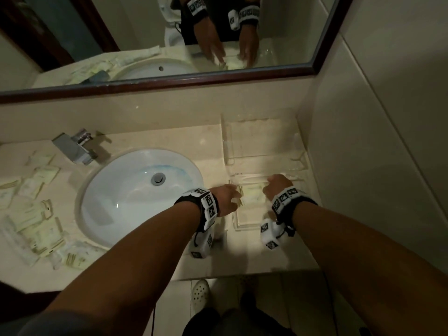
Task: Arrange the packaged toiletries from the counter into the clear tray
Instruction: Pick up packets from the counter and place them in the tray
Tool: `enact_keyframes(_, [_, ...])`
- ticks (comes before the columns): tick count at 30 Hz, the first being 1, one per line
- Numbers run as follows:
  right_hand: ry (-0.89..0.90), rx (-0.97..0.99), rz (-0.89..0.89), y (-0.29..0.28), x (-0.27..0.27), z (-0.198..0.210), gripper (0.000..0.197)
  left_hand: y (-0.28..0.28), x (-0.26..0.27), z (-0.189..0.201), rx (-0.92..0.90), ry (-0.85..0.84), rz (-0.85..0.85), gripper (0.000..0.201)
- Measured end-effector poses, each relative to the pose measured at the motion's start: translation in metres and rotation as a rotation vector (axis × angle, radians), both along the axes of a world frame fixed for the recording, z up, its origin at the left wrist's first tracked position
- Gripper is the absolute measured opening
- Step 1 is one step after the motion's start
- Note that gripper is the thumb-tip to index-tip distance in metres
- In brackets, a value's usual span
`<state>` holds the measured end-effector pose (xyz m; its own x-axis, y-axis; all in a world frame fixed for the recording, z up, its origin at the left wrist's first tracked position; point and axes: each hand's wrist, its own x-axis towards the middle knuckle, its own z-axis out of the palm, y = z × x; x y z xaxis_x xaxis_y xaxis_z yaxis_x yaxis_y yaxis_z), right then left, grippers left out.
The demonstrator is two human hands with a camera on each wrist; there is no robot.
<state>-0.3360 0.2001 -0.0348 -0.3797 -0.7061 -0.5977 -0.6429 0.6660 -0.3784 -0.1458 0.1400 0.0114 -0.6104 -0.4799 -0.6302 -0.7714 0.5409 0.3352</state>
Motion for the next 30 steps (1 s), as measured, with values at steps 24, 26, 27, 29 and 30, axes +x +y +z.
enact_keyframes(24, [0.152, 0.23, 0.579, 0.022, 0.025, 0.016, 0.082, -0.001, -0.028, -0.02, -0.069, -0.175, -0.243, 0.043])
enact_keyframes(26, [0.129, 0.202, 0.55, 0.022, 0.024, 0.015, 0.082, 0.004, -0.029, -0.017, -0.079, -0.196, -0.254, 0.044])
enact_keyframes(27, [0.116, 0.196, 0.541, 0.023, 0.024, 0.015, 0.082, 0.004, -0.029, -0.018, -0.075, -0.201, -0.244, 0.045])
enact_keyframes(29, [0.123, 0.212, 0.557, 0.024, 0.023, 0.015, 0.084, 0.002, -0.028, -0.02, -0.057, -0.219, -0.216, 0.049])
enact_keyframes(30, [0.14, 0.231, 0.576, 0.023, 0.024, 0.015, 0.085, 0.001, -0.028, -0.021, -0.049, -0.224, -0.203, 0.048])
